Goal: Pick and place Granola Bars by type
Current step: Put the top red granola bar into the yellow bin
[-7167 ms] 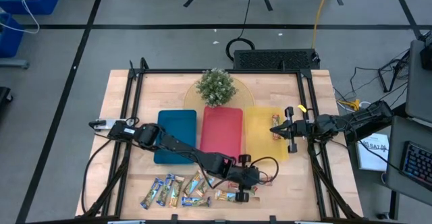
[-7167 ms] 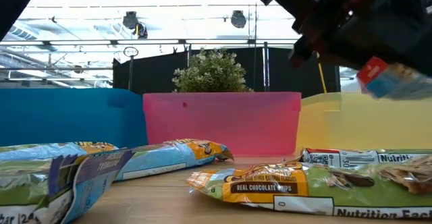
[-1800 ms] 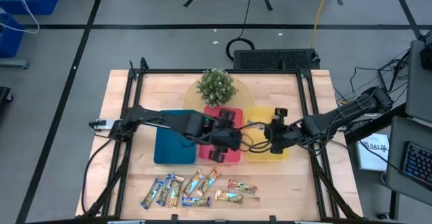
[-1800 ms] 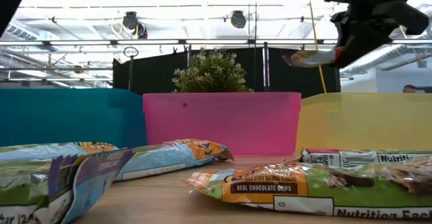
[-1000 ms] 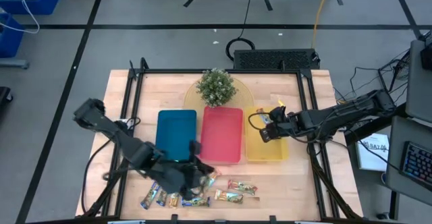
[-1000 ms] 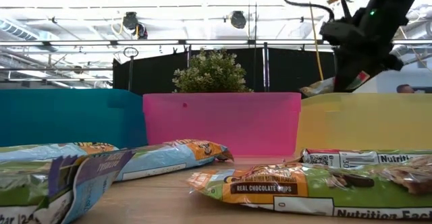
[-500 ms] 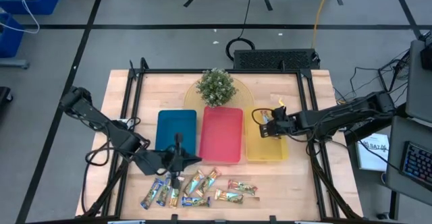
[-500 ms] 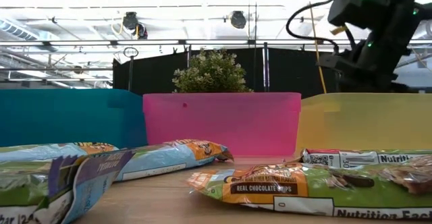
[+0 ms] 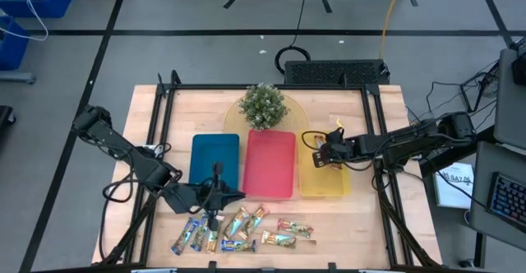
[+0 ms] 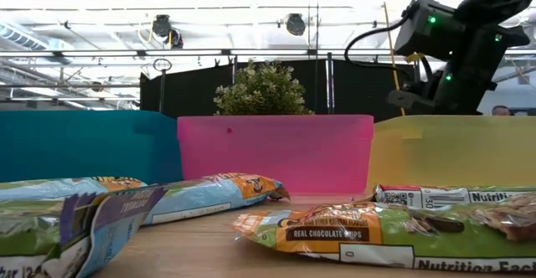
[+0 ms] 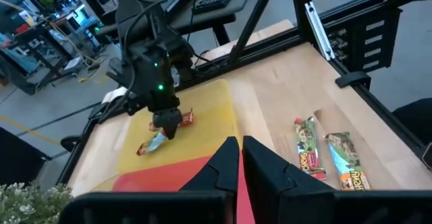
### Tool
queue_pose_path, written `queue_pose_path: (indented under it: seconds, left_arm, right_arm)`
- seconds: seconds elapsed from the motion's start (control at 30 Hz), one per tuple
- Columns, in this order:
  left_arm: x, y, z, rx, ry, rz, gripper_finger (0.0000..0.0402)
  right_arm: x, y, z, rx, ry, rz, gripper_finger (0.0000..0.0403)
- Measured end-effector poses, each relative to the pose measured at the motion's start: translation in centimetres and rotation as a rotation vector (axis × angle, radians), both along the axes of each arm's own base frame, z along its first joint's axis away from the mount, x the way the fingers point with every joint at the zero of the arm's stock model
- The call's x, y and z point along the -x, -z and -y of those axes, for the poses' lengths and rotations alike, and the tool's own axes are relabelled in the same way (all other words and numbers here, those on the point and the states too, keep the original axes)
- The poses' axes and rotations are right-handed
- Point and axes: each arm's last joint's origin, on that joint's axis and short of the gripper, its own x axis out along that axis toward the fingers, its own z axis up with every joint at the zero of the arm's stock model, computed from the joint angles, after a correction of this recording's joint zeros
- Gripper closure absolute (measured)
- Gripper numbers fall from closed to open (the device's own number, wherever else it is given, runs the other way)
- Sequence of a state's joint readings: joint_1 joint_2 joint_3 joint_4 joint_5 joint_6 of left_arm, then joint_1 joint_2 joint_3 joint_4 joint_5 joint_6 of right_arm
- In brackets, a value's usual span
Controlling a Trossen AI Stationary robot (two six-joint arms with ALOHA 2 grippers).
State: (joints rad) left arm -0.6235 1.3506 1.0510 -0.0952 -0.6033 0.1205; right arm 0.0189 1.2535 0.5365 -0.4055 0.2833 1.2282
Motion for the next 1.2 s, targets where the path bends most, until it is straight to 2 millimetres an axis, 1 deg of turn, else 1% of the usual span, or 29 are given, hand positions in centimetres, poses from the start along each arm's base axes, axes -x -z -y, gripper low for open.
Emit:
queue_pose_path:
  seconds: [0.17,0.33,0.77,0.9,1.03,1.2]
  left_arm:
    - [0.0,0.1,0.1,0.015,0.037,-0.014,0.0371]
    - [0.0,0.1,0.1,0.050,0.037,-0.019,0.0371]
    - [0.0,0.1,0.1,0.079,0.027,-0.020,0.0371]
    - [0.1,0.1,0.2,0.078,0.030,-0.026,0.0371]
    - [0.2,0.2,0.3,0.078,0.034,-0.027,0.0371]
    - [0.2,0.2,0.3,0.073,0.033,-0.033,0.0371]
  right_arm:
    - [-0.4,-0.2,0.0,0.012,-0.035,0.031,0.0311]
    - [-0.3,-0.5,0.0,0.027,-0.067,0.042,0.0281]
    - [0.2,-2.4,0.0,0.055,-0.121,0.135,0.0148]
    - [0.4,-2.9,0.0,0.058,-0.124,0.165,0.0118]
    - [0.7,-3.7,0.0,0.073,-0.142,0.207,0.0102]
    - [1.2,-4.5,0.2,0.116,-0.196,0.234,0.0111]
